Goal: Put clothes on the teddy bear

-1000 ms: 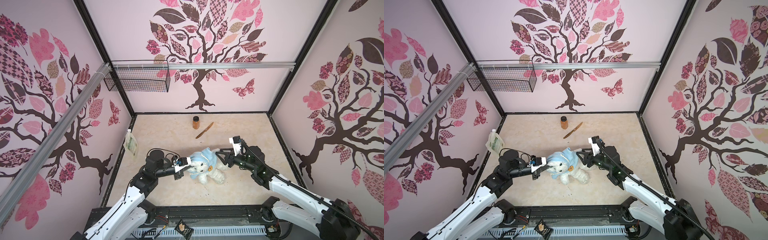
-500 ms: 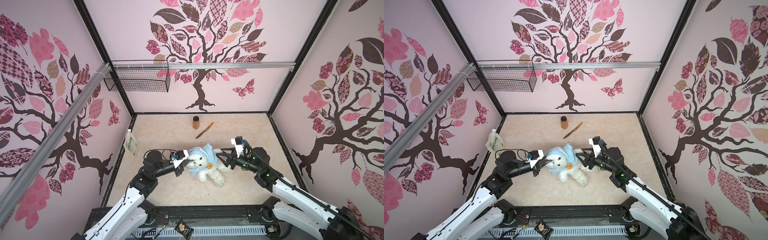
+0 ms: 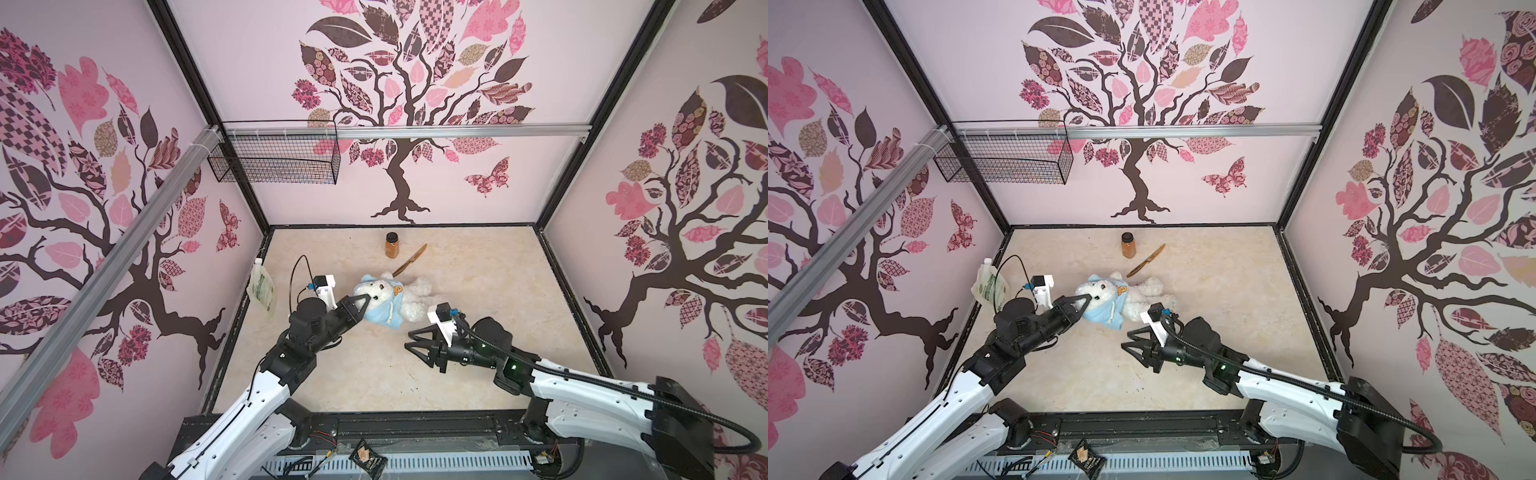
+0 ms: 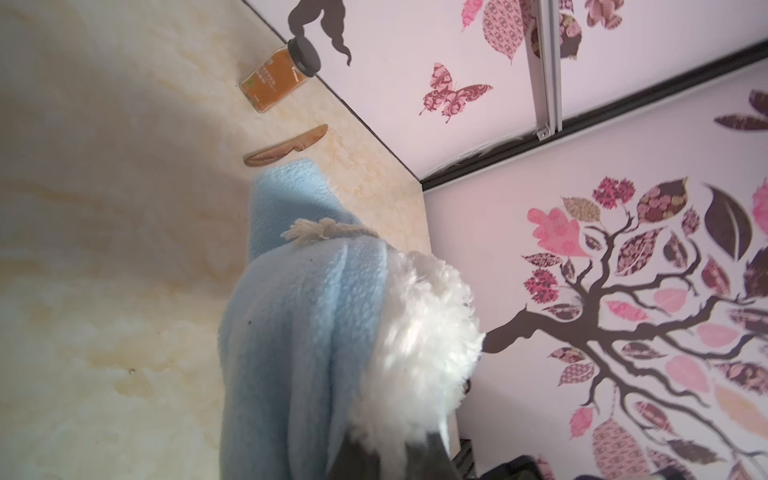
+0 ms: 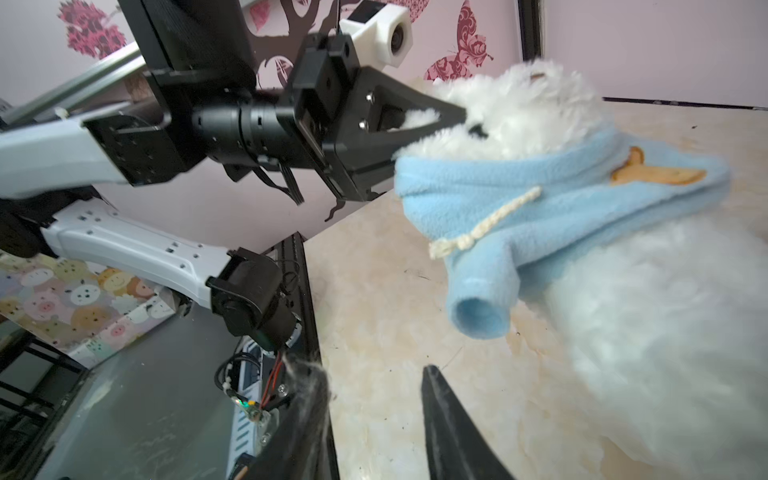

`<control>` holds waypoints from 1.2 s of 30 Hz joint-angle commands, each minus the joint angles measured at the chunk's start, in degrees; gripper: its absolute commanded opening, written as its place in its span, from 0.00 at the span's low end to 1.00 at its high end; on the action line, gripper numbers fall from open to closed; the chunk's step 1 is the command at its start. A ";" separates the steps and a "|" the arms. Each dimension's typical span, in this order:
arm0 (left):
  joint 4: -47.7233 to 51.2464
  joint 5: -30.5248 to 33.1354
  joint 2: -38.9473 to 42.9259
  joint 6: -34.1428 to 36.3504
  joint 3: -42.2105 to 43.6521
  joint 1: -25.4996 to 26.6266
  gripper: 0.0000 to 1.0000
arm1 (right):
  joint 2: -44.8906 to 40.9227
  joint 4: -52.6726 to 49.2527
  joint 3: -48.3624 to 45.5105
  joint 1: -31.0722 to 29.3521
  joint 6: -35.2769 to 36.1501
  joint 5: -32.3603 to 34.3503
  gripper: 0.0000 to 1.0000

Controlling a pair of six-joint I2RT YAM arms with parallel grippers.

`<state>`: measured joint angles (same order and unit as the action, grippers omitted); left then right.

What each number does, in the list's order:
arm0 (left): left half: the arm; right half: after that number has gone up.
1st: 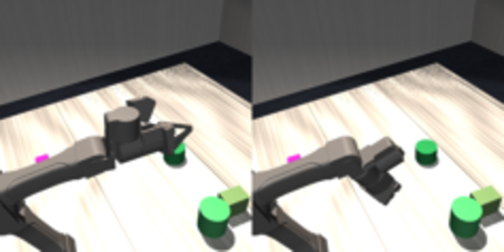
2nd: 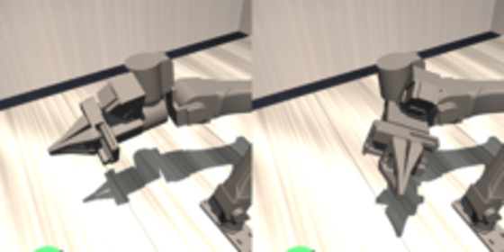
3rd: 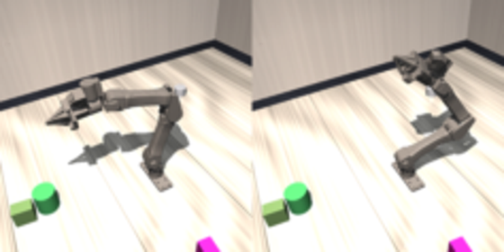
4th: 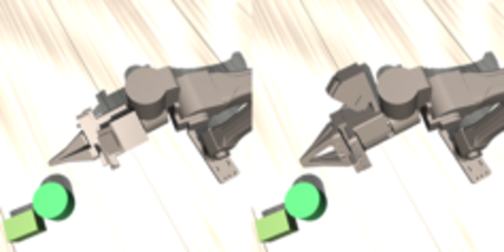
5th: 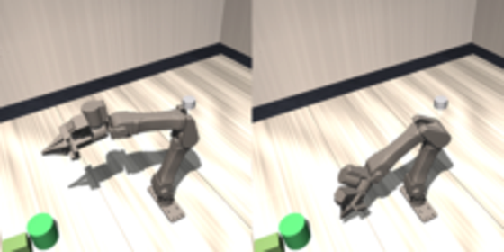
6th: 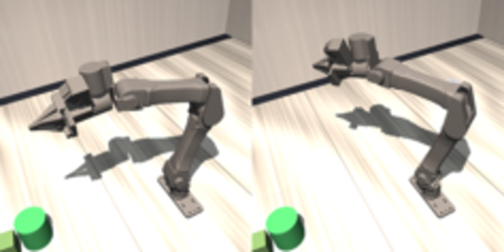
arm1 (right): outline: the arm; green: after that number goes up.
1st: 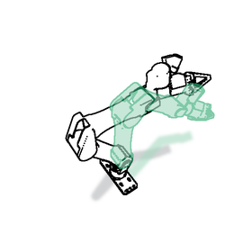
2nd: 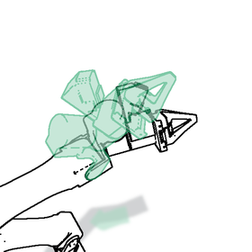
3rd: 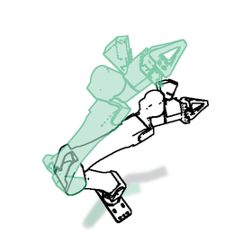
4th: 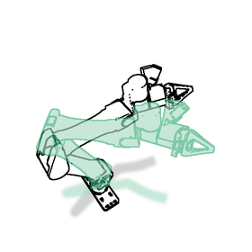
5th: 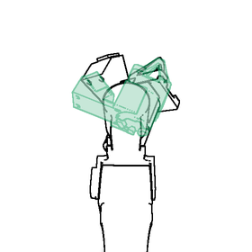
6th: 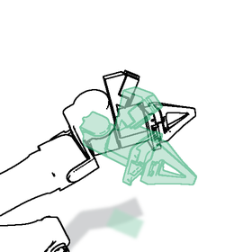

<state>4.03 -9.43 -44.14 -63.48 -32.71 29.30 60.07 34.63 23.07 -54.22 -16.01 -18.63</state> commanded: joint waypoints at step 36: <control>-11.76 -7.10 -5.42 -27.68 -0.69 -0.35 0.00 | 22.76 30.79 3.09 0.06 12.84 22.21 0.24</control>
<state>-3.81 -14.66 -49.63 -90.67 -32.69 28.86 81.54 62.52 23.62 -54.19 -2.57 4.47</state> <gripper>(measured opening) 0.073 0.248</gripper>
